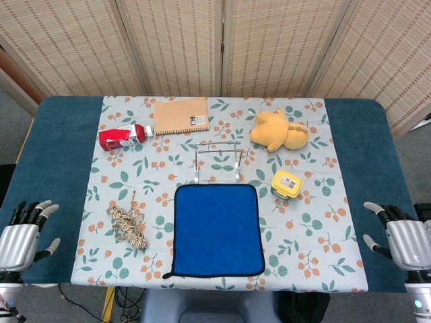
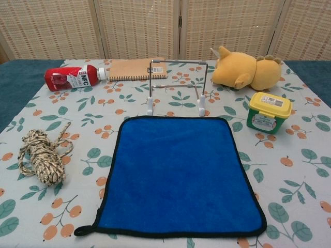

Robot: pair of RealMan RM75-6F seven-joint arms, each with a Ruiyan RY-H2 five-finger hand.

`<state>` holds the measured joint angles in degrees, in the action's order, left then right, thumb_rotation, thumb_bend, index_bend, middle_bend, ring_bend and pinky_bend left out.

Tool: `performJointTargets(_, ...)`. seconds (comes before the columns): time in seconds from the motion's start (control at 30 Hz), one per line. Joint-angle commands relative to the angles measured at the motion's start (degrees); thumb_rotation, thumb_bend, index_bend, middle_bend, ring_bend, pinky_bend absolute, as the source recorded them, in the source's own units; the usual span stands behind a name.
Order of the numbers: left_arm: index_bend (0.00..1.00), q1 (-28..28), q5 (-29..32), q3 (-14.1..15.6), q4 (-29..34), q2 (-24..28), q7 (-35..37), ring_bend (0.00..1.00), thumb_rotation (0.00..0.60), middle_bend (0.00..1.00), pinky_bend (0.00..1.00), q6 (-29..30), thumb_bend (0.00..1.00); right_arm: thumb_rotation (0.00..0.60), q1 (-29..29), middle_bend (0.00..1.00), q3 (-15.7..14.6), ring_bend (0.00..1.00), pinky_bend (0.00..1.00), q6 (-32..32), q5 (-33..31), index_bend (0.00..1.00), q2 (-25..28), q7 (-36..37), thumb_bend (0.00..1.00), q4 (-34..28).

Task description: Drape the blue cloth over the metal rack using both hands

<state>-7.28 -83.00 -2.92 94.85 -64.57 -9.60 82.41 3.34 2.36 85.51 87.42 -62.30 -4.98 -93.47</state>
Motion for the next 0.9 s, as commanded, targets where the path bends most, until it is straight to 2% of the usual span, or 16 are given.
performJointTargets(0.03,0.20,-0.1,-0.3,0.1,-0.2,-0.1,0.2,0.12,0.600,0.17,0.05,-0.1,0.24,0.600,0.1,0.35,0.1,0.27,0.49,0.0,0.1,0.25,0.0,0.0,0.19,0.1)
performJointTargets(0.37,0.21,-0.9,-2.6,0.2,-1.6,-0.2,2.0,0.12,0.600,0.17,0.05,0.1,0.24,0.600,0.3,0.35,0.2,0.27,0.49,0.2,0.8,0.25,-0.1,0.3,0.19,0.2)
performJointTargets(0.63,0.24,-2.2,-7.0,0.6,-3.7,-0.5,5.4,0.15,0.600,0.17,0.05,0.7,0.24,0.600,0.8,0.36,0.4,0.27,0.49,0.4,1.8,0.25,0.0,0.9,0.19,0.0)
performJointTargets(0.9,0.30,-5.2,-12.9,1.8,-6.1,-0.9,9.2,0.28,0.600,0.27,0.23,-0.5,0.24,0.600,1.4,0.40,-0.5,0.31,0.49,0.3,4.5,0.25,-0.3,1.6,0.19,-0.4)
